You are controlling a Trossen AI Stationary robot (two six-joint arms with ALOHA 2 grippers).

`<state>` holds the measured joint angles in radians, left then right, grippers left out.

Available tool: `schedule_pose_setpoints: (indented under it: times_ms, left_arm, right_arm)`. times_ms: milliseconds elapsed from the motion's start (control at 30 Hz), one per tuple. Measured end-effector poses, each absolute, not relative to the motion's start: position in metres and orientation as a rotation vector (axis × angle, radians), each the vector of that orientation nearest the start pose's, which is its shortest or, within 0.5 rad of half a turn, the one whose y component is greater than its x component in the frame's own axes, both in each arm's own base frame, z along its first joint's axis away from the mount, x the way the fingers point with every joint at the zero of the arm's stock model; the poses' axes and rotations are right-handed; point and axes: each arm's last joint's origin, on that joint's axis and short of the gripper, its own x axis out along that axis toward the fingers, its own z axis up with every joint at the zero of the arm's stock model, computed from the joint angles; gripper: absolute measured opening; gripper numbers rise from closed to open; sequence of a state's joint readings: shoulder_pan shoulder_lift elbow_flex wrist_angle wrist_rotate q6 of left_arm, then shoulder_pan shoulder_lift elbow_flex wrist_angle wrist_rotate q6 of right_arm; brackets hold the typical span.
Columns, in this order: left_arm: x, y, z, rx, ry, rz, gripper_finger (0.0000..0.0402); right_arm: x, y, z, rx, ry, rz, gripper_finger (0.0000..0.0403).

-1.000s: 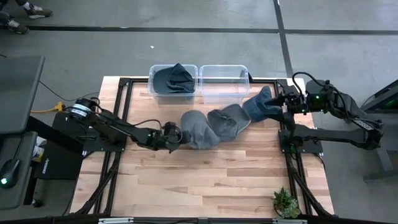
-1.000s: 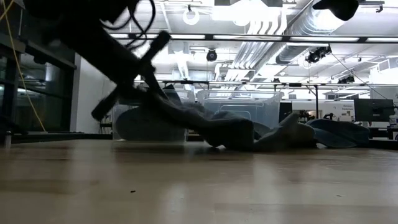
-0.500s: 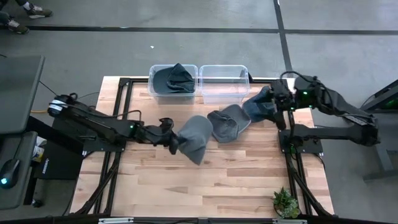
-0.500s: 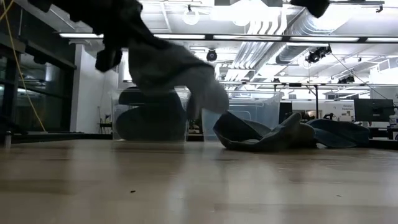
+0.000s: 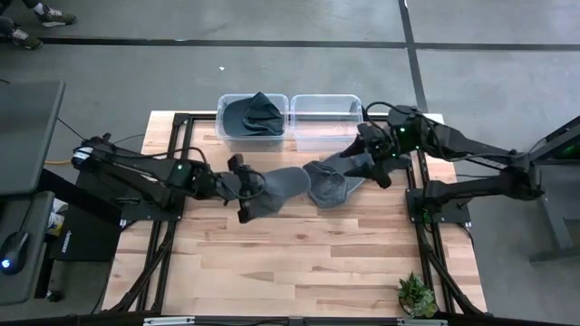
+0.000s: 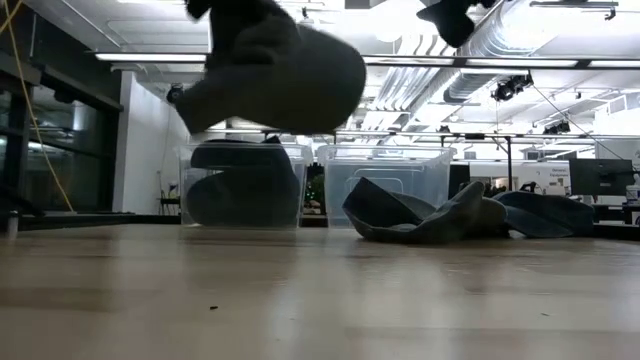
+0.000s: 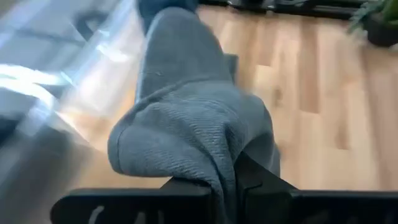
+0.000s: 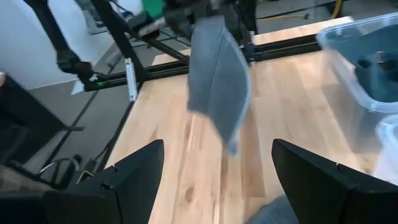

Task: Pick and place caps into container
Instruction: Put the left gray cap into the right transparent container

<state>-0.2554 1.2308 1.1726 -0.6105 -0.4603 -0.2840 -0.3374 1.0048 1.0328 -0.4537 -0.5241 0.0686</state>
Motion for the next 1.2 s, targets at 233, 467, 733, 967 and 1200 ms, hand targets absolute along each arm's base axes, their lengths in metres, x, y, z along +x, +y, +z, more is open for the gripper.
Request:
schedule_pose_setpoints:
  times_ms: [233, 467, 733, 967, 1200]
  left_arm:
    - [0.262, -0.052, 0.375, 0.202, 0.604, 0.338, 0.0000]
    - [0.281, -0.053, 0.390, 0.468, 0.614, 0.404, 0.0000]
    - [0.299, -0.054, 0.408, 0.783, 0.609, 0.550, 0.0000]
    - [0.306, -0.056, 0.419, 0.878, 0.547, 0.539, 0.0000]
    - [0.308, -0.055, 0.426, 0.936, 0.525, 0.585, 0.0000]
  right_arm:
    - [0.214, -0.058, 0.355, 0.194, 0.336, 0.219, 0.0293]
    - [0.220, -0.057, 0.365, 0.010, 0.216, 0.191, 0.0293]
    - [0.221, -0.059, 0.368, -0.157, 0.193, 0.091, 0.0293]
    - [0.223, -0.061, 0.369, -0.234, 0.176, 0.053, 0.0293]
    - [0.225, -0.061, 0.368, -0.227, 0.176, 0.063, 0.0293]
